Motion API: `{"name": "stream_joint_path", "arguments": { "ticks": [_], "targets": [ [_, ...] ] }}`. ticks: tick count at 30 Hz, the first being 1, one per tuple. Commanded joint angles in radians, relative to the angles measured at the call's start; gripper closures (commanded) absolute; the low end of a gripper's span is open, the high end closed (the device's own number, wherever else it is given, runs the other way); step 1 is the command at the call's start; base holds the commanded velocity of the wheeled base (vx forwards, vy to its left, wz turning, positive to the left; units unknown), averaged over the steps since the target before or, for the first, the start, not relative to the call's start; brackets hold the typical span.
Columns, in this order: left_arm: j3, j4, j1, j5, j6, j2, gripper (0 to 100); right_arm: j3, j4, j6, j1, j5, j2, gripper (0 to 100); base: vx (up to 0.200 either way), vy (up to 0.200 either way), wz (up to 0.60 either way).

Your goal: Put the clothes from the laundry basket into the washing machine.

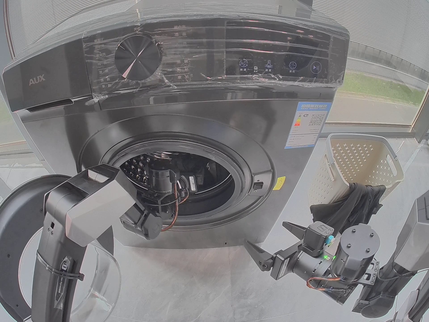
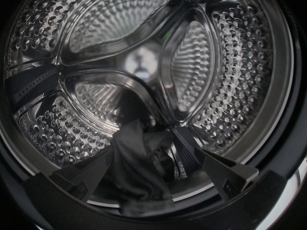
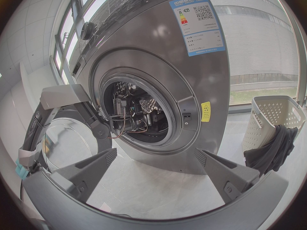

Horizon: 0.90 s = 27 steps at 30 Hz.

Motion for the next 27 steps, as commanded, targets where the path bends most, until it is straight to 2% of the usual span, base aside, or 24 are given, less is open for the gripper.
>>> {"name": "stream_joint_path", "arguments": {
  "ticks": [1,6,7,8,11,15,21,24,27],
  "targets": [
    [0.145,-0.036,-0.065,-0.001,-0.004,-0.101,0,0.003,0.0,0.001,0.008,-0.001,0.002,0,0.0,0.0,0.0],
    [0.315,-0.086,-0.121,0.004,0.003,-0.182,0,0.009,0.0,0.001,0.009,-0.001,-0.01,0,0.0,0.0,0.0],
    [0.315,-0.086,-0.121,0.004,0.003,-0.182,0,0.009,0.0,0.001,0.009,-0.001,-0.01,0,0.0,0.0,0.0],
    [0.386,-0.112,-0.138,0.014,0.008,-0.214,0,0.011,0.001,0.001,0.009,-0.001,-0.015,0,0.0,0.0,0.0],
    [0.479,-0.152,-0.162,0.045,0.013,-0.251,0,0.011,0.001,0.001,0.014,-0.002,-0.018,0,0.0,0.0,0.0],
    [0.568,-0.193,-0.171,0.05,0.028,-0.279,0,0.009,0.0,0.001,0.019,-0.002,-0.018,0,0.0,0.0,0.0],
    [0.587,-0.214,-0.156,0.05,0.036,-0.276,0,0.009,0.001,0.007,0.028,-0.005,-0.018,0,0.0,0.0,0.0],
    [0.536,-0.199,-0.122,0.048,0.042,-0.243,0,0.009,0.001,0.007,0.031,-0.005,-0.016,0,0.0,0.0,0.0],
    [0.467,-0.176,-0.084,0.047,0.062,-0.185,0,0.009,0.001,0.007,0.031,-0.005,-0.016,0,0.0,0.0,0.0]
  ]
}}
